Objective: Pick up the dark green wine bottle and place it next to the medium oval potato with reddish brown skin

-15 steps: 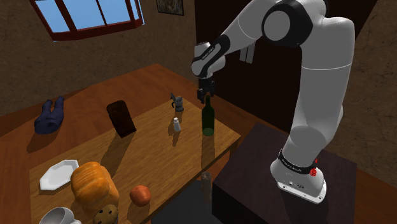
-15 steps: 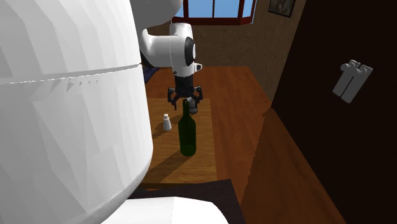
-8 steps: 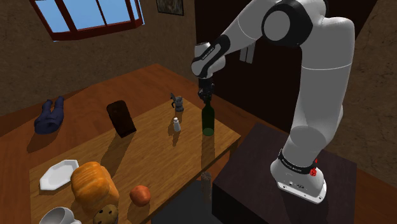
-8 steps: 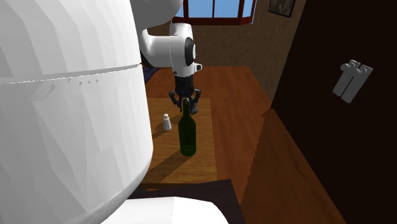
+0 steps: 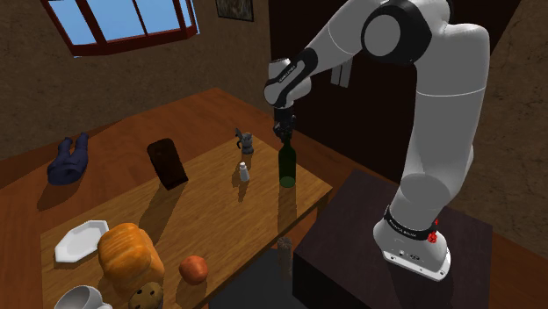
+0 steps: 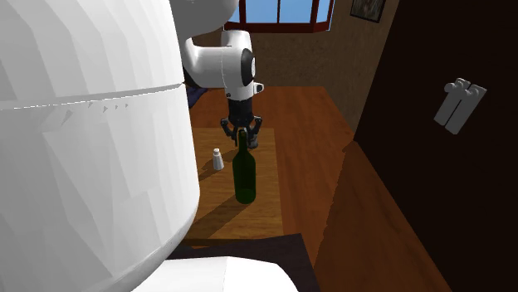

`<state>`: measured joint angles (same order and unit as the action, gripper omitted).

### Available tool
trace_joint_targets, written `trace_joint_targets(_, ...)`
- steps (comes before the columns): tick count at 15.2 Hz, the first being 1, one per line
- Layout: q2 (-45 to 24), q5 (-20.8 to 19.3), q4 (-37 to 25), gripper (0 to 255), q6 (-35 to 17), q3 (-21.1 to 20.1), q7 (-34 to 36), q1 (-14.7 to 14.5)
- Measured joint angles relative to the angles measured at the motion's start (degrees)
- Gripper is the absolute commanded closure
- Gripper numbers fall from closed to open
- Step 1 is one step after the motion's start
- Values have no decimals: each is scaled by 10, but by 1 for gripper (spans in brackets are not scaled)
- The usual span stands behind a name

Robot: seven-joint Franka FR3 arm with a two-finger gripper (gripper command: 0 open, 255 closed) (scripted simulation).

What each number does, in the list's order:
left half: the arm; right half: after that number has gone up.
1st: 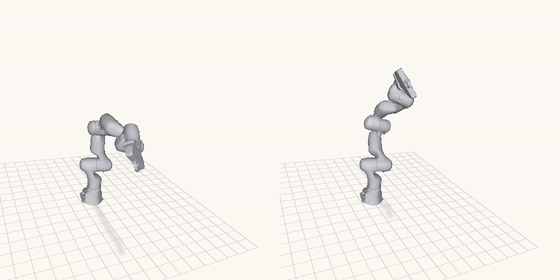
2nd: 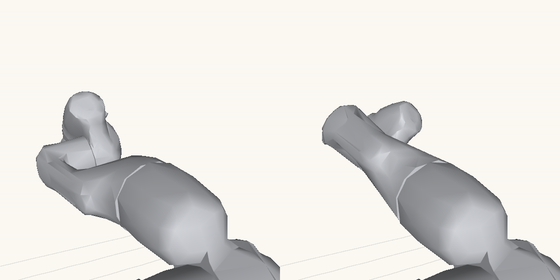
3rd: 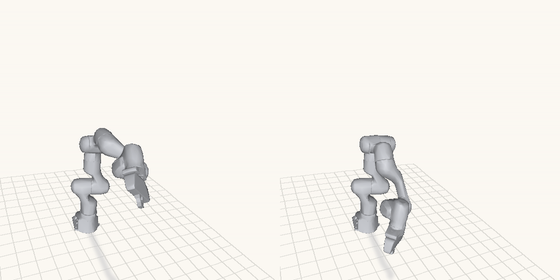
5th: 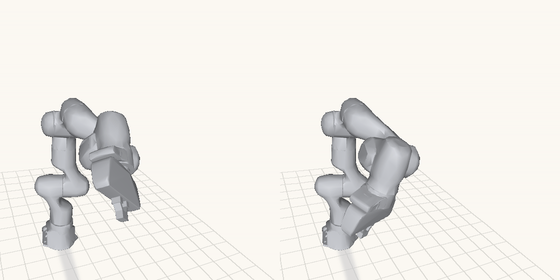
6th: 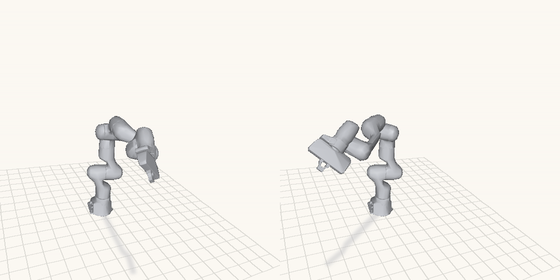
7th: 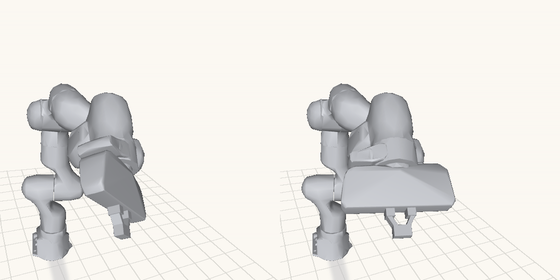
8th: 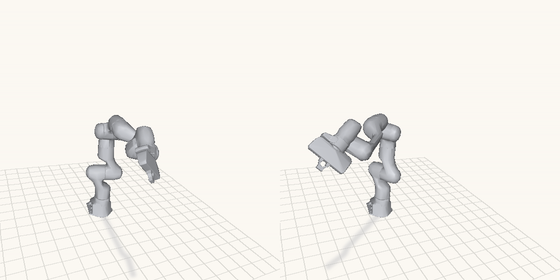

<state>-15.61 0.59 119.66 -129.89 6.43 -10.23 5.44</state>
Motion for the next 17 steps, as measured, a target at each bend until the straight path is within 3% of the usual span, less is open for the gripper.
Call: trace_joint_targets(17, 68, -9, -41, 255, 109, 3, 4, -2)
